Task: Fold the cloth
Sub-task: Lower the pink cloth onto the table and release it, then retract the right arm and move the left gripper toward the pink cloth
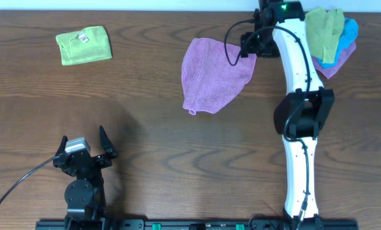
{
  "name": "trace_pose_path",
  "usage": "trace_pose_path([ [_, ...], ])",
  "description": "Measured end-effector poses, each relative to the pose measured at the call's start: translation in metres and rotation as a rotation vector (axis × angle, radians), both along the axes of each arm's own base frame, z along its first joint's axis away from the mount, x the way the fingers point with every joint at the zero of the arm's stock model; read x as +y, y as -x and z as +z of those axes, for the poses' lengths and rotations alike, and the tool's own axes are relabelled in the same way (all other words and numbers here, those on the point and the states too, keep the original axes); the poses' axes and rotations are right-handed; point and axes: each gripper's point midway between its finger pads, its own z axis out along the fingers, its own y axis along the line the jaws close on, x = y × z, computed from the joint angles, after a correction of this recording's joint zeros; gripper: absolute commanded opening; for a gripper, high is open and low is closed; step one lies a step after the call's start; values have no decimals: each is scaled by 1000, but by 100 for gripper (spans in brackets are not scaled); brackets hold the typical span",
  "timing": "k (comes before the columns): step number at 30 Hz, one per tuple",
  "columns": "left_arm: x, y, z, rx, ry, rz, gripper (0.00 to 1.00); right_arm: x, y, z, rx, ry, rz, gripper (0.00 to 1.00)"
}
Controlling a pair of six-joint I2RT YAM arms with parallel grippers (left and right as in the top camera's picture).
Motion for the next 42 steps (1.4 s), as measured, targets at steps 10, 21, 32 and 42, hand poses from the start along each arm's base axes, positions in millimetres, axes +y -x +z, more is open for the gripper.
trace_pose_path([
  [10,0,0,0,-1,0,0,95,3,9,99,-169,-12,74,82],
  [21,-57,-8,15,-123,375,-312,95,-3,87,276,-498,-41,119,91],
  [32,-84,-11,41,-189,479,-486,96,3,172,303,-495,-99,221,99],
  [42,-113,-39,13,-3,512,-610,95,-9,255,342,-611,-89,227,99],
])
